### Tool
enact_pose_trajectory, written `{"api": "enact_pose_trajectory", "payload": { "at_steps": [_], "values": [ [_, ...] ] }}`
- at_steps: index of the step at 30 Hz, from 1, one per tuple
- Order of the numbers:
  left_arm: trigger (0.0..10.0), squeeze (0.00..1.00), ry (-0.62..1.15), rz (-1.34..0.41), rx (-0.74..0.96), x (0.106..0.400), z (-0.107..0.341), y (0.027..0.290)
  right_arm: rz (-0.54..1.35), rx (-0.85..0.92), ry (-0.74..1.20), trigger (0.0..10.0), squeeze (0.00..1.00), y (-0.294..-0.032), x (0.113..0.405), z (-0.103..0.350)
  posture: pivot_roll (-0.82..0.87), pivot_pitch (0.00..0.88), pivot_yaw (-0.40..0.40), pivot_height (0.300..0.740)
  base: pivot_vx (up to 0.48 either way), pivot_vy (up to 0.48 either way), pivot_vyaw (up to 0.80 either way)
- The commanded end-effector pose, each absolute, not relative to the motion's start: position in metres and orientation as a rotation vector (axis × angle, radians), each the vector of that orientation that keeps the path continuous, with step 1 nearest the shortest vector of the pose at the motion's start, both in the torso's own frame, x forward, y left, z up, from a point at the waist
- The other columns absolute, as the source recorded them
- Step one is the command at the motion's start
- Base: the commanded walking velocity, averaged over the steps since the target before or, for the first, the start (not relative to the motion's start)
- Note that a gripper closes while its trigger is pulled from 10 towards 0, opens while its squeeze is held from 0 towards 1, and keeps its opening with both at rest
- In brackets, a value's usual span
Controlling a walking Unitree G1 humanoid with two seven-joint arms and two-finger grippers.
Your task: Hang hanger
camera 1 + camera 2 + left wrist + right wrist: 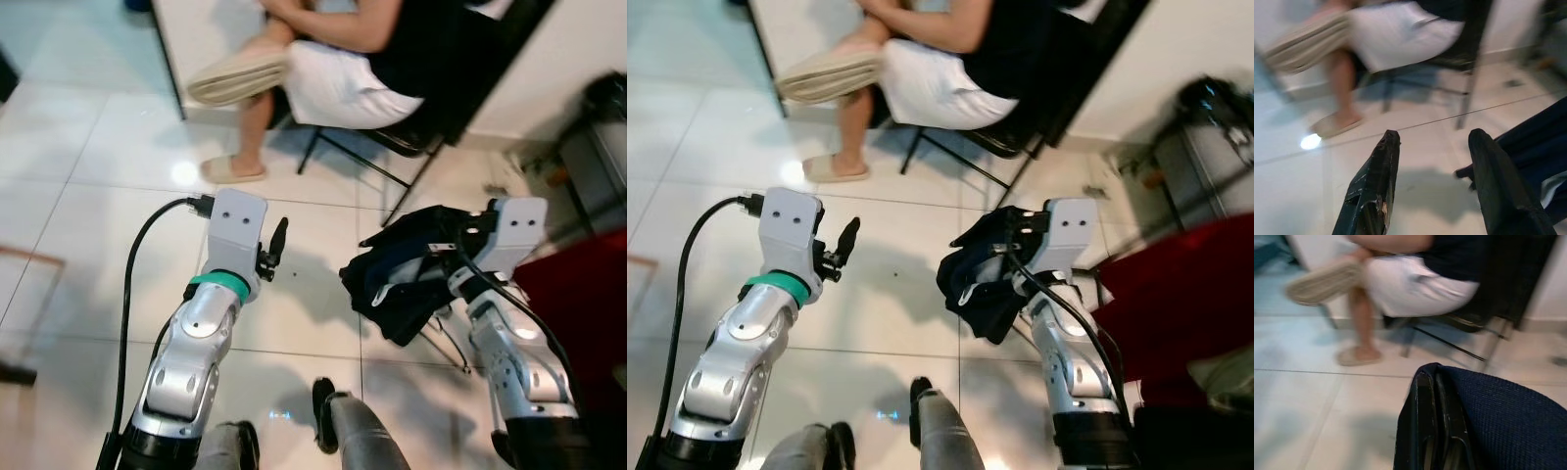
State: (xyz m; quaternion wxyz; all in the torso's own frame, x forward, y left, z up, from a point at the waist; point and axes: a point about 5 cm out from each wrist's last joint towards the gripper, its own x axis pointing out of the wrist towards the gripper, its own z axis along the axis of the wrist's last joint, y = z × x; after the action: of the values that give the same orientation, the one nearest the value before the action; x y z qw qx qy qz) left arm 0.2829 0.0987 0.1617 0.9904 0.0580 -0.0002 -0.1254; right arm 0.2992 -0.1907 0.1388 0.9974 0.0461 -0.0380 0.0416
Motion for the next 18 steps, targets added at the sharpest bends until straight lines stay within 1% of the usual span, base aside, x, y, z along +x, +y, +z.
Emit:
{"api": "enact_pose_trajectory", "payload": {
  "at_steps": [1, 8, 18],
  "values": [
    [10.0, 0.00, 0.033, -0.258, 0.131, 0.278, 0.152, 0.102, 0.085, 0.080, -0.086, 10.0, 0.00, -0.188, 0.295, 0.136, -0.06, 0.201, 0.004, 0.740, 0.000, 0.000, -0.80],
    [10.0, 0.00, 0.048, -0.260, 0.177, 0.273, 0.143, 0.108, 0.079, 0.065, -0.056, 10.0, 0.00, -0.186, 0.289, 0.124, -0.05, 0.209, 0.010, 0.740, 0.000, 0.000, -0.80],
    [10.0, 0.00, 0.029, -0.273, 0.170, 0.270, 0.142, 0.108, 0.093, 0.055, -0.075, 10.0, 0.00, -0.182, 0.290, 0.129, -0.05, 0.203, 0.009, 0.740, 0.000, 0.000, -0.80]
  ]
}}
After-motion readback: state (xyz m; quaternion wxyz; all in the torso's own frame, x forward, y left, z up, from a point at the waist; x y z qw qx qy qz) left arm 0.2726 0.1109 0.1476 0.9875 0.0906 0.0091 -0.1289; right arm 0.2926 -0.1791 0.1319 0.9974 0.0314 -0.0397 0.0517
